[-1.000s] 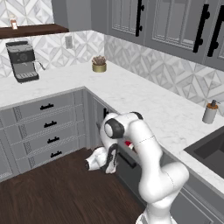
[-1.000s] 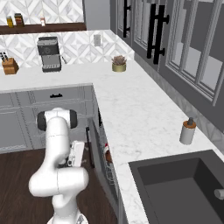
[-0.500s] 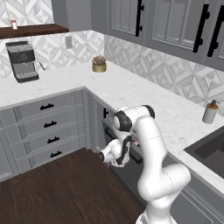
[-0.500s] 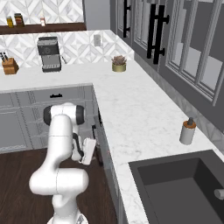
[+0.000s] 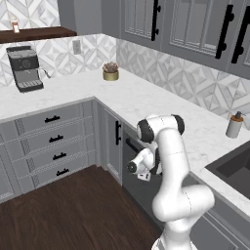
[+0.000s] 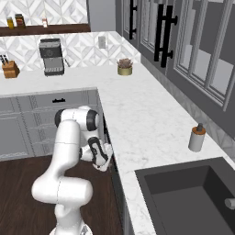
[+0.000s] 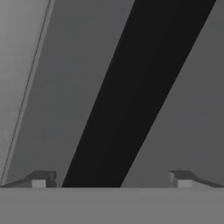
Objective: Pick up the cup and bowl from the counter, place them in the dishwasher, and close the dishwasher door.
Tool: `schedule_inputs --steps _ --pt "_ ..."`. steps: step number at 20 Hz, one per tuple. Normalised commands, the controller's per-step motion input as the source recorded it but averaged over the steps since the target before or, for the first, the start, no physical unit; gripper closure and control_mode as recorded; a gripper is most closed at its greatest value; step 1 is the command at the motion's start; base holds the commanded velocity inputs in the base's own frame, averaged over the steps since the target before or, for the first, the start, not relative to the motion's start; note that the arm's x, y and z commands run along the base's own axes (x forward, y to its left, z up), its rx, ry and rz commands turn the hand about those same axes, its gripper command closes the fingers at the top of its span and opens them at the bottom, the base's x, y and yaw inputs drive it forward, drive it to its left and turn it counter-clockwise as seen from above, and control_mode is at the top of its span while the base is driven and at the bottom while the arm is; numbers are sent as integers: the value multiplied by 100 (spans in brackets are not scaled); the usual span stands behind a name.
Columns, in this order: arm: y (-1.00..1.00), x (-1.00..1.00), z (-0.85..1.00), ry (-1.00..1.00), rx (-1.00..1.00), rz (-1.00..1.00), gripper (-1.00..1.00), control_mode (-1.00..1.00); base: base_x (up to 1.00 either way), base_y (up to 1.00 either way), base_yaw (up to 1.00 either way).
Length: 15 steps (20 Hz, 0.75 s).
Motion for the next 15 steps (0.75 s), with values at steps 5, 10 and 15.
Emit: schedule_inputs --steps 5,10,15 --pt "-100 39 -63 1 7 15 -100 -100 0 0 0" --pt "-100 26 -62 -10 1 19 -100 -100 0 0 0" --pt "-76 28 -100 -73 -42 -12 -100 -100 0 0 0"
